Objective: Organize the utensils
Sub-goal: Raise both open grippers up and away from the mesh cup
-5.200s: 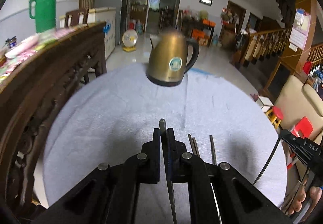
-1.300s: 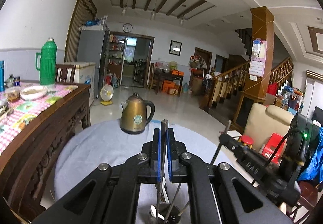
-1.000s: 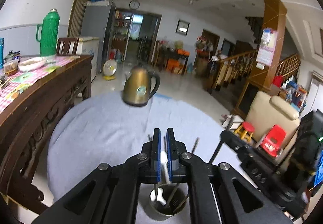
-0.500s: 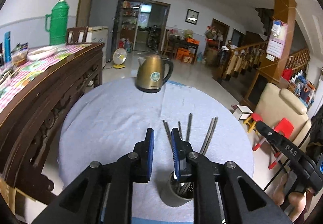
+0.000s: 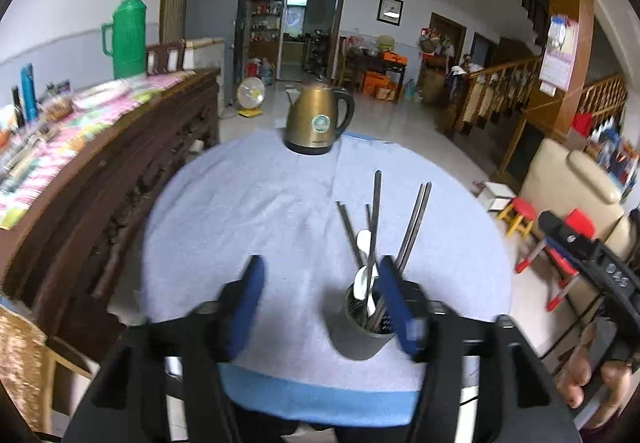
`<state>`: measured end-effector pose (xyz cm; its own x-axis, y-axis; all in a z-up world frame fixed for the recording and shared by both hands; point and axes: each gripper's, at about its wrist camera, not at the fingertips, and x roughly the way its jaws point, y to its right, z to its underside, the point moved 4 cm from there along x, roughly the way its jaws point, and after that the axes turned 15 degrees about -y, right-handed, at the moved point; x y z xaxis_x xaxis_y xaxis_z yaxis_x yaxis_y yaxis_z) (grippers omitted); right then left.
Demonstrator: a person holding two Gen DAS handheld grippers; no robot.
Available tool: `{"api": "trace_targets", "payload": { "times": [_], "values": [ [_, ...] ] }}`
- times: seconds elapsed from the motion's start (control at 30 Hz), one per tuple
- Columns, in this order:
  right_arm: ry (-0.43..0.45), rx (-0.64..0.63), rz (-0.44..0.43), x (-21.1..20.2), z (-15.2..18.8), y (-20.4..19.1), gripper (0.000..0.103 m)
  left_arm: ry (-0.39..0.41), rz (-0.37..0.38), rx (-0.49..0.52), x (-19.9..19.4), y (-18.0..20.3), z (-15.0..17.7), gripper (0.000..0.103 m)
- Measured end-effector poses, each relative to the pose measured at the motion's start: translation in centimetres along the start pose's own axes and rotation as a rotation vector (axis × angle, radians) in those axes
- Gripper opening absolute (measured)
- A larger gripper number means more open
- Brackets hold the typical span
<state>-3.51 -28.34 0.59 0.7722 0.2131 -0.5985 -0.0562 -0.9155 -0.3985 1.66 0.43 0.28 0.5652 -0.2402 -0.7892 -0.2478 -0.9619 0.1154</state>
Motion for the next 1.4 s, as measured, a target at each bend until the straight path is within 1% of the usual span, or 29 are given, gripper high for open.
{"api": "trace_targets", "payload": {
  "times": [0.03,0.07,0.1,0.27,0.33,0.57,0.93,1.4],
  "values": [
    [0.002,-0.028,0.010,-0.6,0.3,-0.6,0.061,0.011,-0.028,0.006,-0.5,0.1,0.3,0.071],
    [0.004,-0.045,0.019,-1.0,0.5,-1.0,0.063,0.020,-0.059,0.011,-0.9,0.2,0.6,0.075],
    [0.006,-0.063,0.025,-1.4,0.9,-1.5,0.066,0.026,-0.085,0.014,-1.1,0.3,0.7,0.078],
    [-0.016,-0.090,0.027,-1.3,1.7,-2.4,0.068,0.060,-0.177,0.037,-1.9,0.1,1.2,0.079],
    [-0.033,-0.092,0.027,-0.8,1.9,-2.5,0.068,0.066,-0.207,0.039,-1.9,-0.1,1.2,0.079],
    [-0.083,-0.077,0.025,1.2,2.6,-2.4,0.068,0.052,-0.255,0.015,-1.2,-1.6,1.1,0.079],
    [-0.098,-0.080,0.018,2.0,2.8,-3.3,0.068,0.036,-0.263,0.003,-0.7,-2.8,1.3,0.079],
    [-0.129,-0.062,0.007,3.5,2.8,-3.4,0.068,0.004,-0.279,-0.002,0.4,-3.1,1.3,0.079]
  ]
}}
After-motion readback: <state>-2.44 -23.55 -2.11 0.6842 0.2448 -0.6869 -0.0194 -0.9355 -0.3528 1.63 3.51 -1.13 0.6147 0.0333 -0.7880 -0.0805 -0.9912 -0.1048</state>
